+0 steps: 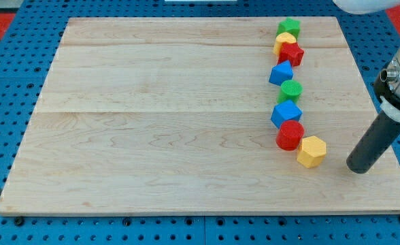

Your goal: Move the arm to the bottom of the board

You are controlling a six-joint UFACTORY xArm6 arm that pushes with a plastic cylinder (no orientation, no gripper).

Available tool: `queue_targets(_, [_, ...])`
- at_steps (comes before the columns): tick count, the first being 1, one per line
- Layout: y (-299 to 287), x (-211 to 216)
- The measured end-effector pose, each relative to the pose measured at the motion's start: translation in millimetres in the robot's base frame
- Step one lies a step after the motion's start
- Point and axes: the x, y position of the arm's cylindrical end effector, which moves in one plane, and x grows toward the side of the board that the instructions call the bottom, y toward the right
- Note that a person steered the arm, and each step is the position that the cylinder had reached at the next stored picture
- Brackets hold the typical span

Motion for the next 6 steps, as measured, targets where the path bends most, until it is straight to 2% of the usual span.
queue_targets(2, [-5.2,5.9])
queue_targets(3, [-2.9,29.2])
queue_targets(4, [-22.6,49.5])
queue_targets(6, [-54.3,55.5])
